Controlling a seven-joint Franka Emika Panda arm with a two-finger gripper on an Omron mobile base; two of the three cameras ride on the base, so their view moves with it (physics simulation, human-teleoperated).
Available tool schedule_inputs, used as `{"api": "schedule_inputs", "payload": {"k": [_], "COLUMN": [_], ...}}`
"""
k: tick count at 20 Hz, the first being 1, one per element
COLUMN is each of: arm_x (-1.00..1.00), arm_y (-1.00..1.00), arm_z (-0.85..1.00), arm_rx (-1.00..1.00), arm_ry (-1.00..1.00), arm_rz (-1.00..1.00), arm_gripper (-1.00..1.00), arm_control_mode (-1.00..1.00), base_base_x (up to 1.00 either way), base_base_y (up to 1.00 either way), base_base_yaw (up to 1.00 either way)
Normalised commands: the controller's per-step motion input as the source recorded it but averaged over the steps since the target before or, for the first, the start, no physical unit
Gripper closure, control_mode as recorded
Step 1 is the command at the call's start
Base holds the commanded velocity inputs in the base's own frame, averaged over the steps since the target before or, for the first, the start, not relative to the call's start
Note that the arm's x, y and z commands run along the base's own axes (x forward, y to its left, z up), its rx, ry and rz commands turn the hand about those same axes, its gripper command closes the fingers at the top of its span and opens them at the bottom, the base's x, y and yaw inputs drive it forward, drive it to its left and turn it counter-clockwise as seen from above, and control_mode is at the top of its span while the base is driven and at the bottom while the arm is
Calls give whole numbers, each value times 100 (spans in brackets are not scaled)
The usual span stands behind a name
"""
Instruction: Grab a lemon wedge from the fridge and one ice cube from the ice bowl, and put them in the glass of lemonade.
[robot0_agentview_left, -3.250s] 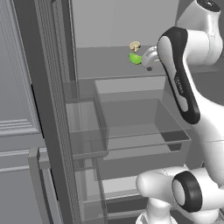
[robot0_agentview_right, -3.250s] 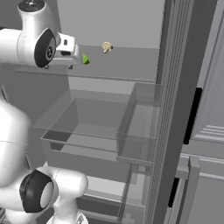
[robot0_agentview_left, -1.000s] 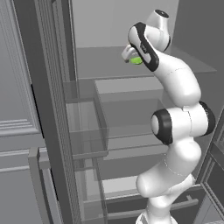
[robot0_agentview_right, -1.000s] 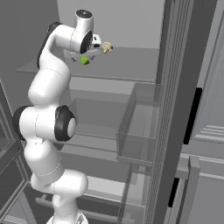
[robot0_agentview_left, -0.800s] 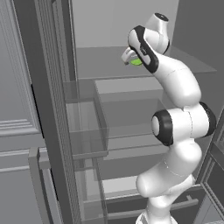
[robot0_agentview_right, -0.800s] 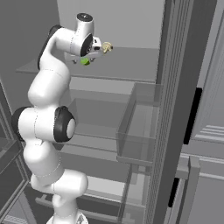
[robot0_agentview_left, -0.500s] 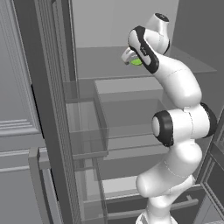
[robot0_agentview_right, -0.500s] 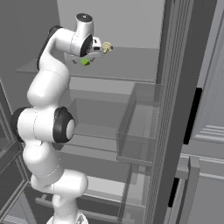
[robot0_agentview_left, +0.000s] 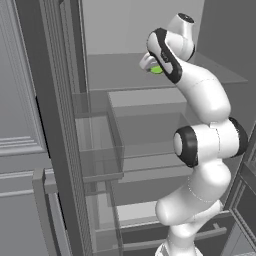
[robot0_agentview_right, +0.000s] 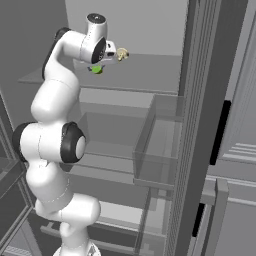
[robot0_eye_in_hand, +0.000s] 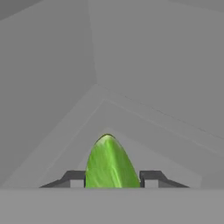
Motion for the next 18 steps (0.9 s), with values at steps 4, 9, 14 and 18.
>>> {"api": "schedule_inputs", "payload": {"k": [4,9,14,18], "arm_x": [-72,-100,-100,-100], "arm_y": [0,0,0,0], "arm_z": [-4,0,-4,0], "arm_rx": [0,1,1,0], "arm_ry": [-15,-32,-16,0], "arm_rz": [-2,-18,-28,-33], "arm_gripper": [100,100,100,100], "arm_control_mode": [-100,-100,-100,-100], "base_base_x": [0,0,0,0], "base_base_y": [0,0,0,0], "base_base_yaw": [0,0,0,0]}}
